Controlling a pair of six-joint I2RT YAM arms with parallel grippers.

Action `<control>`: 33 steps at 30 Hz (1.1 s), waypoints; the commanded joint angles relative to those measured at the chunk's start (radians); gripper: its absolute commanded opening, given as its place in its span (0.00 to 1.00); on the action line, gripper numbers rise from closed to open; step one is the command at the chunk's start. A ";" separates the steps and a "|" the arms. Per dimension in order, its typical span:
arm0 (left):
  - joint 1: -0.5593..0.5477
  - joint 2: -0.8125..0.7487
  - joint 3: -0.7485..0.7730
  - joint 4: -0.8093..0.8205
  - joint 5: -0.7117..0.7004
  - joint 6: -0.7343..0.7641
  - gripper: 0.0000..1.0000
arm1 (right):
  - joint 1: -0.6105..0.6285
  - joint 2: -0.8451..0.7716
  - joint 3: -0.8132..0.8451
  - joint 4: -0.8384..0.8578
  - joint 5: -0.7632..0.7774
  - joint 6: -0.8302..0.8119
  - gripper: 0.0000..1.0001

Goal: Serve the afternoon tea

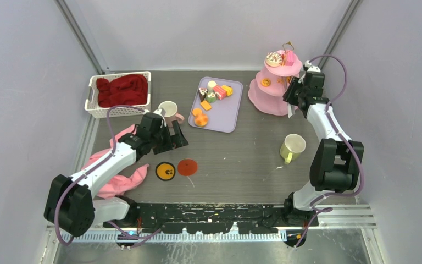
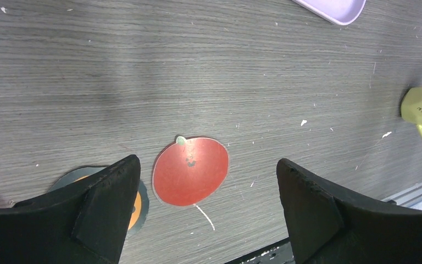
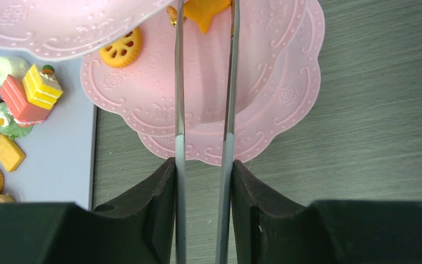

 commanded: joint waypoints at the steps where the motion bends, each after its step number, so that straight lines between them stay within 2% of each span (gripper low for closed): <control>1: 0.006 -0.019 0.036 0.015 0.003 0.024 0.93 | -0.001 -0.001 0.041 0.138 -0.076 -0.013 0.24; 6: 0.005 -0.033 0.031 0.006 -0.009 0.016 0.93 | -0.001 0.007 0.046 0.165 -0.095 -0.021 0.27; 17: 0.005 -0.027 0.043 0.003 -0.011 0.015 0.93 | 0.000 0.036 0.092 0.134 -0.084 -0.002 0.53; 27: 0.006 -0.043 0.036 -0.001 -0.011 0.020 0.93 | -0.001 -0.048 0.044 0.084 -0.040 0.048 0.52; 33: 0.007 -0.049 0.042 0.018 0.002 0.013 0.93 | 0.000 -0.160 -0.061 0.084 0.005 0.059 0.52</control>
